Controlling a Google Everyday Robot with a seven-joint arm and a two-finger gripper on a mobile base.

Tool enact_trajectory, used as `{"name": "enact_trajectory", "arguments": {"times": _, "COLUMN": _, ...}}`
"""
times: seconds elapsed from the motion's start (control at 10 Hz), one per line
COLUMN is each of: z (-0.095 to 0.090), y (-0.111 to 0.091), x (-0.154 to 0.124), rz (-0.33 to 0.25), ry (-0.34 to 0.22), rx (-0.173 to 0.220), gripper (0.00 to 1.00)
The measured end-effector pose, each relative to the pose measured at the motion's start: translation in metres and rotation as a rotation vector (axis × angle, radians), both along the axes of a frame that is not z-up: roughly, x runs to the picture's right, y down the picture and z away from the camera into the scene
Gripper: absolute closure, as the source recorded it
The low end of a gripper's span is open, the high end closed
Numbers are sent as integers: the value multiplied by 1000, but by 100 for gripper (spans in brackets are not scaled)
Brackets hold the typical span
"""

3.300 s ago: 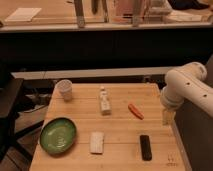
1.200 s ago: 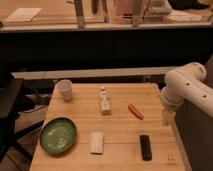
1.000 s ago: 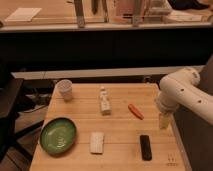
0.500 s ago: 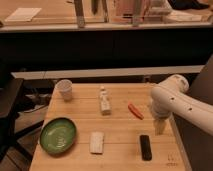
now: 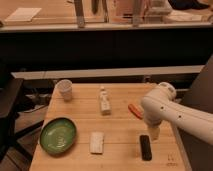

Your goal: Place the eraser in the ceramic cup

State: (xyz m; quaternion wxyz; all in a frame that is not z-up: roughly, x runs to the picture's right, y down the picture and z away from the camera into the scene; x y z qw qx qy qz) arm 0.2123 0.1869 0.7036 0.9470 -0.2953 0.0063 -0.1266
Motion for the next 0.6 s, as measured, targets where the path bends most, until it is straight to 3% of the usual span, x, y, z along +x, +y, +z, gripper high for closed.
{"name": "enact_trajectory", "arguments": {"times": 0.6, "z": 5, "y": 28, "x": -14, "rz": -120, "ry": -60, "rx": -13, "gripper": 20}}
